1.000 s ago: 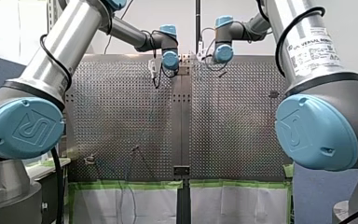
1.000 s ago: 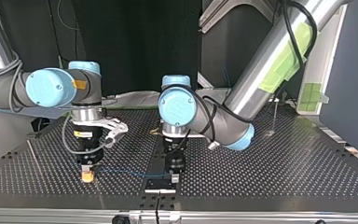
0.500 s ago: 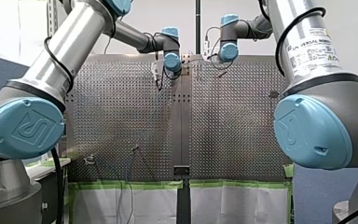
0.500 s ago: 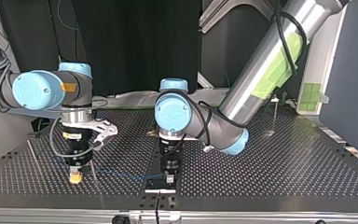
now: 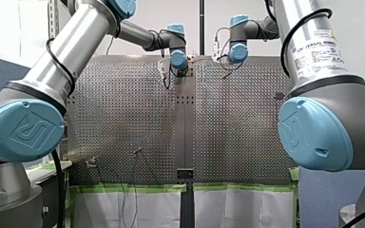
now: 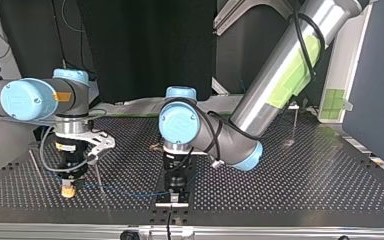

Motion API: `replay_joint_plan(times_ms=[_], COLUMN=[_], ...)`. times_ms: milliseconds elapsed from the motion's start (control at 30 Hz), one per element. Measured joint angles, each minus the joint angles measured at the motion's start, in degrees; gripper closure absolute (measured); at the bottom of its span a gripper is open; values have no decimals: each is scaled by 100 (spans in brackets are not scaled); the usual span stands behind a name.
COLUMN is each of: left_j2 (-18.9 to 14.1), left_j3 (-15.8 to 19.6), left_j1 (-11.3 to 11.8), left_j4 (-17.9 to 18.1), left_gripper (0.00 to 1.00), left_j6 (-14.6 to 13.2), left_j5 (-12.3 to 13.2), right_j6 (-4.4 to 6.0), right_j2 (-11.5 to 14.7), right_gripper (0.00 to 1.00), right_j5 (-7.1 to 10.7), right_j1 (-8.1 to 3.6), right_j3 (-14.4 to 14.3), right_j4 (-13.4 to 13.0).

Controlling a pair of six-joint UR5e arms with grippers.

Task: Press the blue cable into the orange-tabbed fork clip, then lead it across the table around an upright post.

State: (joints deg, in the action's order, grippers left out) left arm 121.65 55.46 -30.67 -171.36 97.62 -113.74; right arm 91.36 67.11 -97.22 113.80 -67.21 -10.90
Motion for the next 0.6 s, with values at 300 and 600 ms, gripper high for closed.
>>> replay_joint_plan(times_ms=[300, 600], left_j2=[259, 325], left_j3=[-282, -634], left_j1=[-135, -222], left_j4=[-198, -266], left_gripper=[100, 100], left_j6=[127, 238], left_j5=[-17, -19], right_j6=[38, 41], right_j2=[6, 7], right_gripper=[100, 100], right_j5=[5, 12], right_j1=[-173, -330], right_j3=[0, -1], right_j4=[98, 136])
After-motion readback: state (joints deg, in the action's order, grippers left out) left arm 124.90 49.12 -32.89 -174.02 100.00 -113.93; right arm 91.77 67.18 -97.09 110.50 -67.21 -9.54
